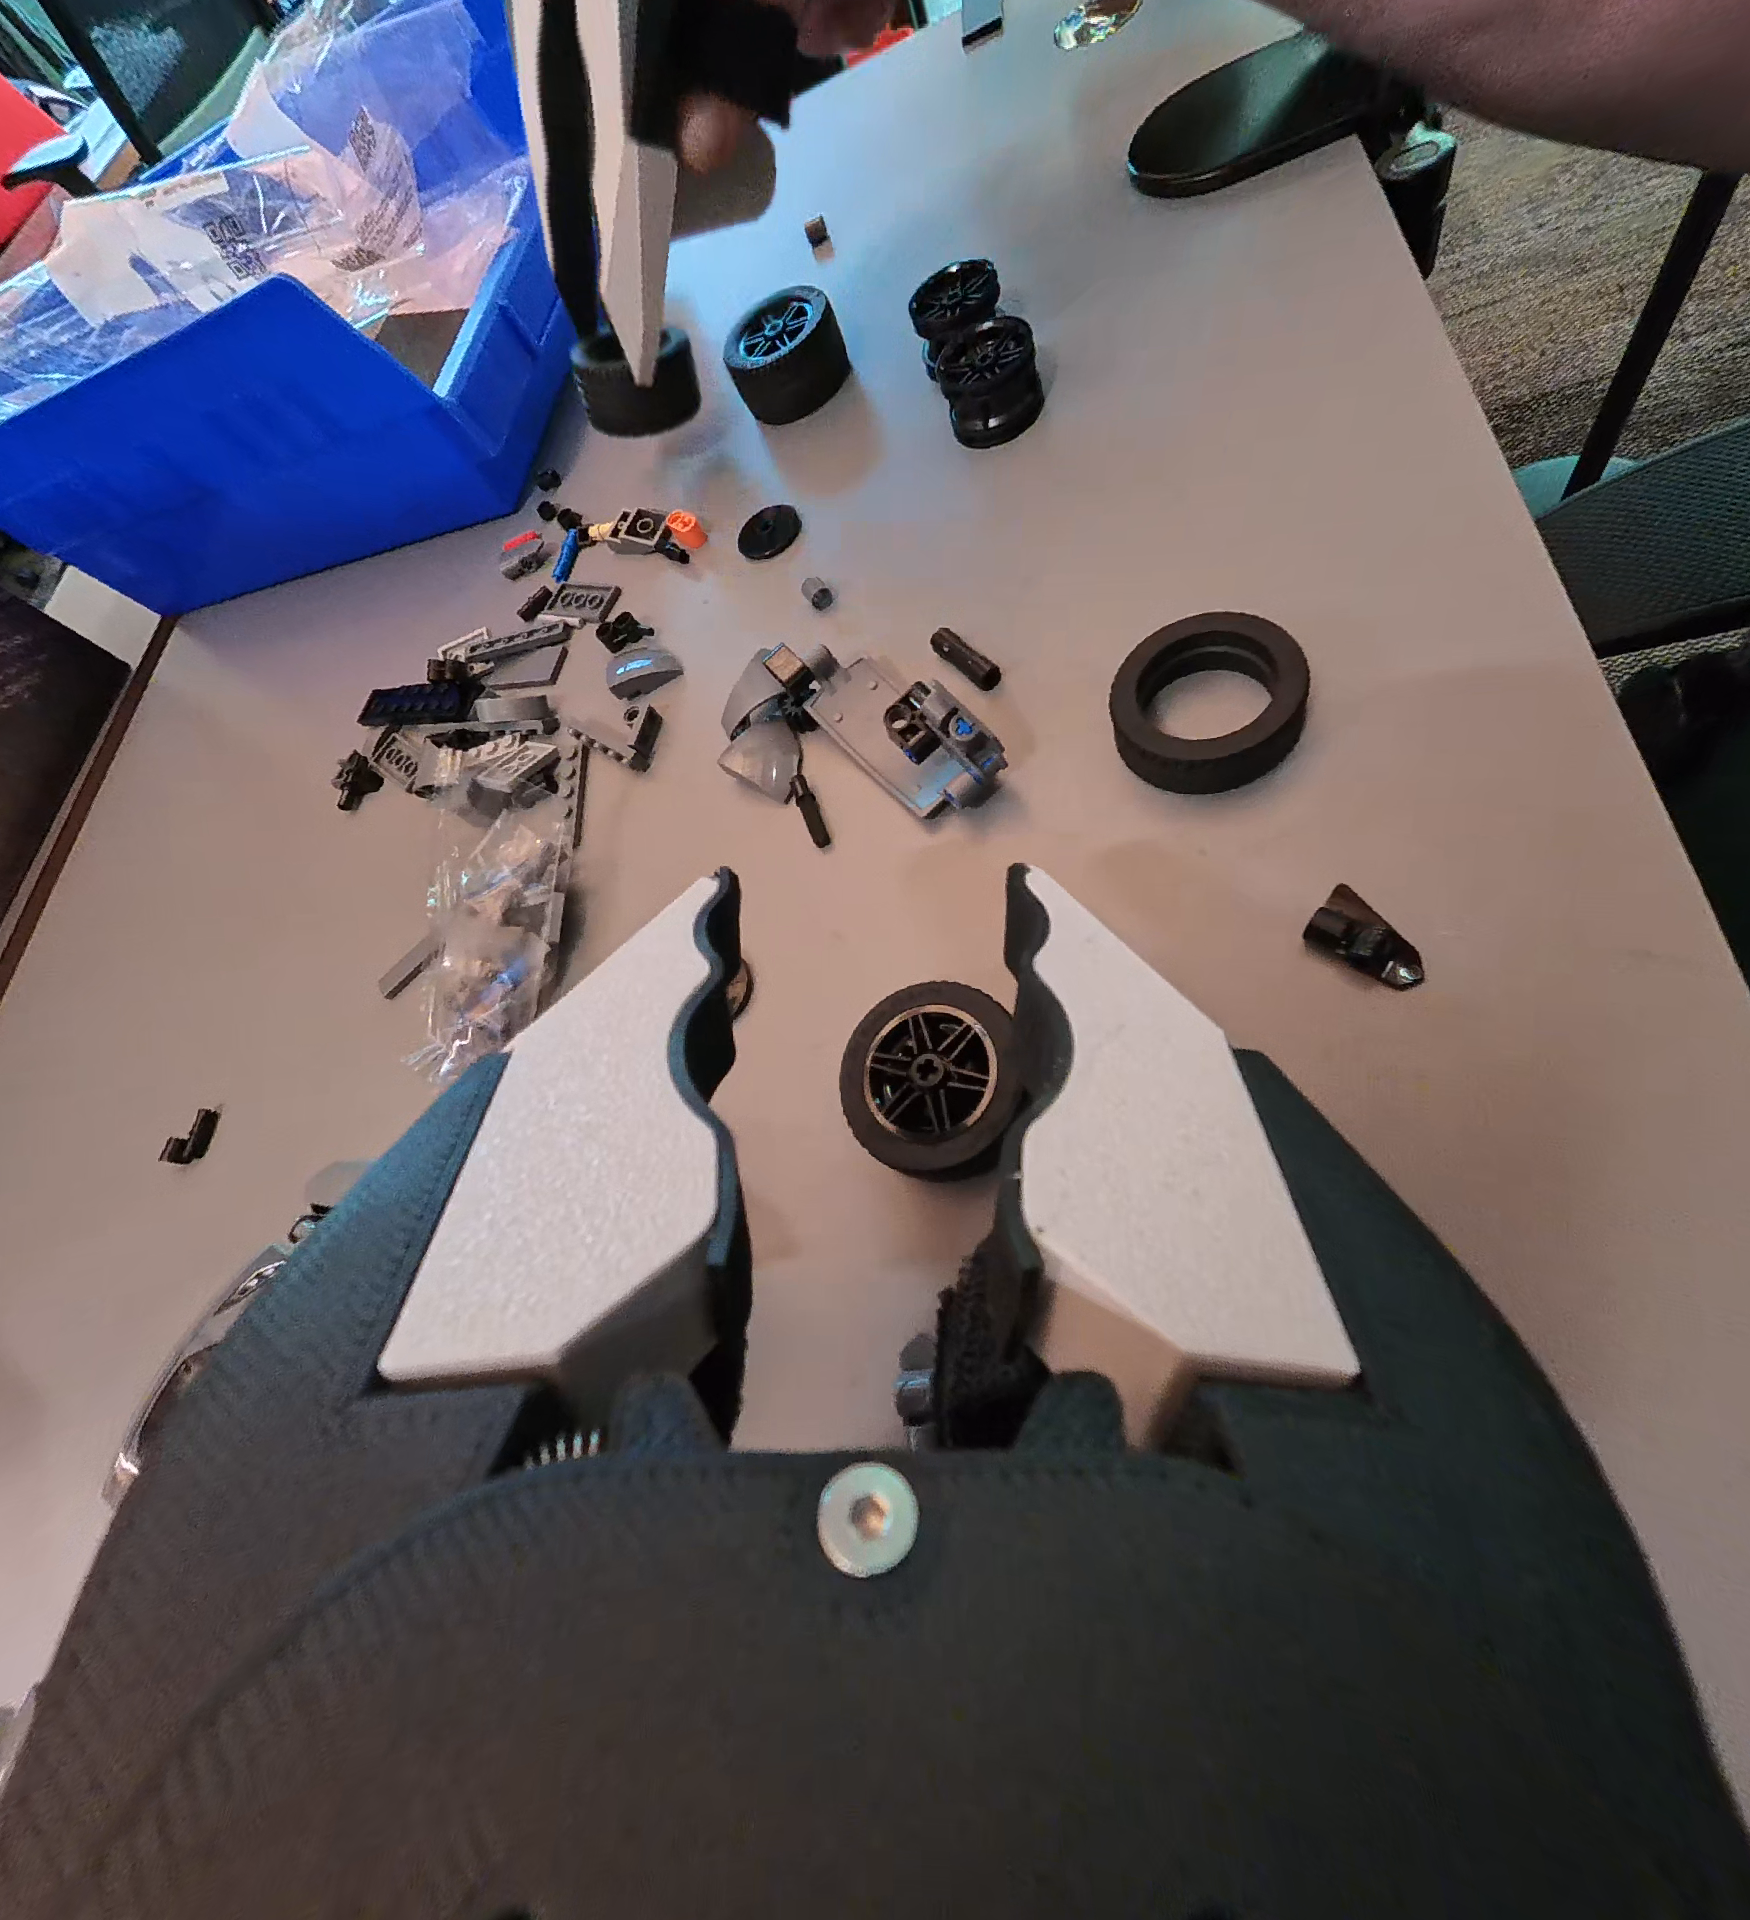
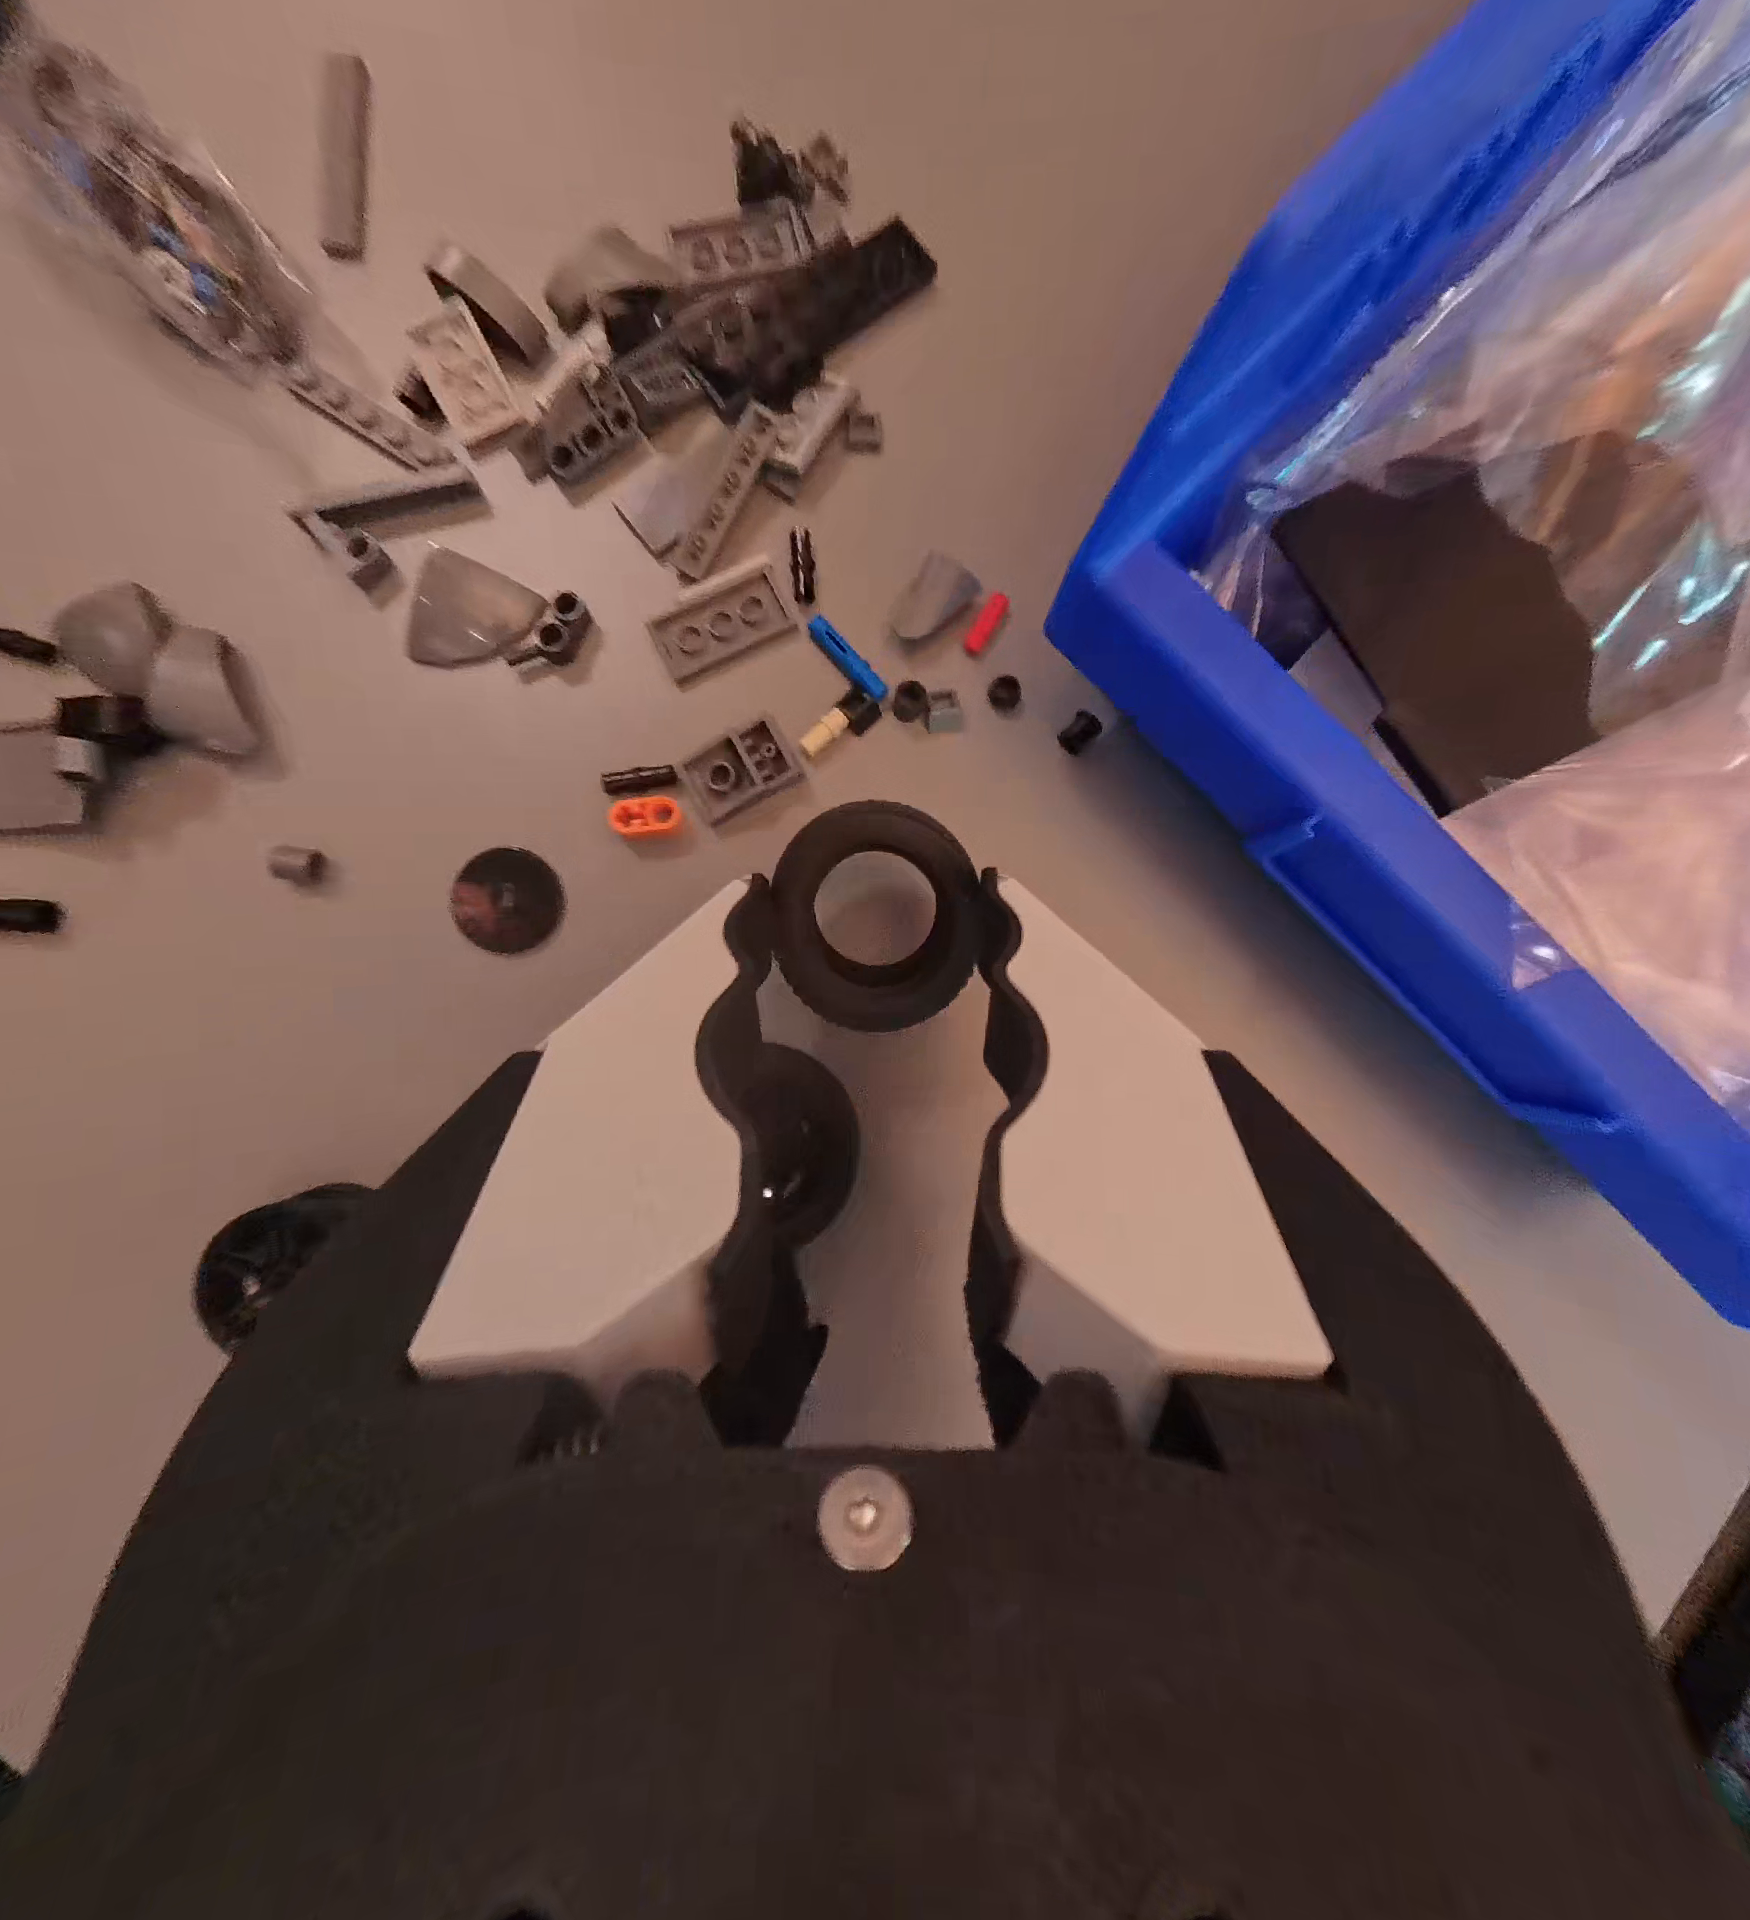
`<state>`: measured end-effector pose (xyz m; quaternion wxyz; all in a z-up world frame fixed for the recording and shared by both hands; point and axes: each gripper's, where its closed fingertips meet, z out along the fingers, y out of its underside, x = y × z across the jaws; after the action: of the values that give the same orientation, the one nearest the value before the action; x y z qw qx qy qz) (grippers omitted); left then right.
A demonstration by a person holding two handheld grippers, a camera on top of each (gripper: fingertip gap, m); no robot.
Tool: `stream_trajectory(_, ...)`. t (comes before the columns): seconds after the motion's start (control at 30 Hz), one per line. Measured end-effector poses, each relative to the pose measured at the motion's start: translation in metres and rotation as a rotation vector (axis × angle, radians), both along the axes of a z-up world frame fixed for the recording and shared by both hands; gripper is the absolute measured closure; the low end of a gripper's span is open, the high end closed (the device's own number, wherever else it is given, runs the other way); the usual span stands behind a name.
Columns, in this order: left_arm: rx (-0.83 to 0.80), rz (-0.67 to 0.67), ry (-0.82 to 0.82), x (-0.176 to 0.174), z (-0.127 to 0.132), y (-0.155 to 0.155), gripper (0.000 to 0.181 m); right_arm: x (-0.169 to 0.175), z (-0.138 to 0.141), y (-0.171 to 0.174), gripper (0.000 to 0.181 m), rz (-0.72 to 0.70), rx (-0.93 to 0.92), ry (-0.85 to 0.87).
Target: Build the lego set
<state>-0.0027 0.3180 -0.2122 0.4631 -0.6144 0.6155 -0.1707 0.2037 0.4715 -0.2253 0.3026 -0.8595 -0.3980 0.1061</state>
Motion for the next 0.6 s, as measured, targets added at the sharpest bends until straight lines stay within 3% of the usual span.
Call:
stream_trajectory(0.1, 0.007, -0.002, 0.004, 0.000, 0.000, 0.000, 0.132, -0.003, -0.015, 0.002, 0.139, 0.003, -0.058, -0.021)
stream_trajectory(0.2, 0.000, -0.003, 0.002, 0.000, 0.000, 0.000, 0.132, -0.002, -0.007, 0.003, 0.137, -0.004, -0.049, -0.012)
stream_trajectory(0.43, -0.007, 0.004, 0.002, -0.001, -0.001, 0.002, 0.132, 0.034, 0.083, -0.027, 0.138, -0.087, 0.185, 0.051)
stream_trajectory(0.6, -0.018, 0.004, -0.009, 0.001, 0.000, 0.002, 0.132, 0.061, 0.120, -0.072, 0.138, -0.117, 0.294, 0.041)
